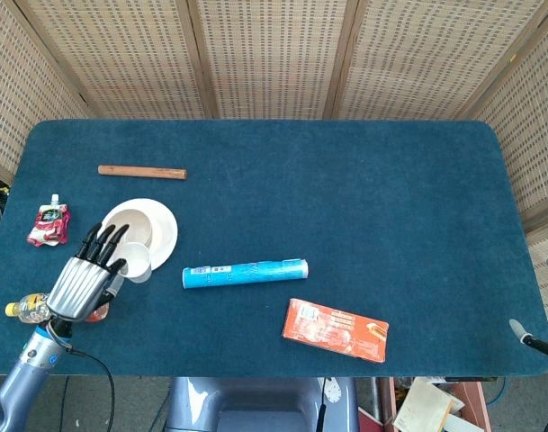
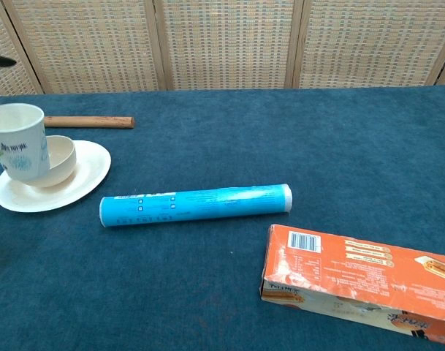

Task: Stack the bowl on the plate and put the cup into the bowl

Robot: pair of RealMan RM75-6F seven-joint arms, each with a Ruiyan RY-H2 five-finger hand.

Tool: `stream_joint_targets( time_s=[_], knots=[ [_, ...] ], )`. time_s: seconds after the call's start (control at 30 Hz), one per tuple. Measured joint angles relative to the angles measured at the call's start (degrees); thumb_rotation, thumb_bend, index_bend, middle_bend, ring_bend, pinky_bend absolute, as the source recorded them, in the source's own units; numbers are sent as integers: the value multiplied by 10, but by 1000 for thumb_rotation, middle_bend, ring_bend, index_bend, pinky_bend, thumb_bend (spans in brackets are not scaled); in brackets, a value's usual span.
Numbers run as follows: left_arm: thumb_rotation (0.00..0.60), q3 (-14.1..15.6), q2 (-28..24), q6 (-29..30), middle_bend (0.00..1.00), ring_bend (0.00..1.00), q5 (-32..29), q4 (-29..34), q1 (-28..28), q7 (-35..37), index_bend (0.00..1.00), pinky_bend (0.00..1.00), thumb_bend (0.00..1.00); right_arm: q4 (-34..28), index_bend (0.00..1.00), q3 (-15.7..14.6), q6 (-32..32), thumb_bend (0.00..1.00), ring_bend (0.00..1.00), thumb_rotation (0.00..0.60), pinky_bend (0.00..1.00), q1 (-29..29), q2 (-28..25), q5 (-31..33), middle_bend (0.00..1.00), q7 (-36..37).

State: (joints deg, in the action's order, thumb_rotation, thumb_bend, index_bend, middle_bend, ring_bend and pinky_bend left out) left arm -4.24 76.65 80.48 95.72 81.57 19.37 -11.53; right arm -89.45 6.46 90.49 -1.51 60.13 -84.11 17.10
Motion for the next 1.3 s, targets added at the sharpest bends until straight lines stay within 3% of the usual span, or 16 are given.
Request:
stream_joint_targets(
  time_s=[0.2, 0.43, 1.3],
  knots=[
    [600, -42, 14, -25, 0, 0, -52, -39, 28, 14, 591, 0, 484, 2, 0, 1, -1, 170, 0, 600, 0, 0, 0, 2, 0, 3],
    [600, -66, 37, -71, 0, 0, -108, -85, 56, 15, 591, 0, 486, 3, 0, 1, -5, 170, 0, 600, 0, 1, 0, 5, 0, 4],
    [600, -69, 125, -142, 0, 0, -180, -228, 98, 41, 591, 0, 486, 2, 0, 1, -11, 169, 0, 600, 0, 4, 1, 7, 0, -1]
  ],
)
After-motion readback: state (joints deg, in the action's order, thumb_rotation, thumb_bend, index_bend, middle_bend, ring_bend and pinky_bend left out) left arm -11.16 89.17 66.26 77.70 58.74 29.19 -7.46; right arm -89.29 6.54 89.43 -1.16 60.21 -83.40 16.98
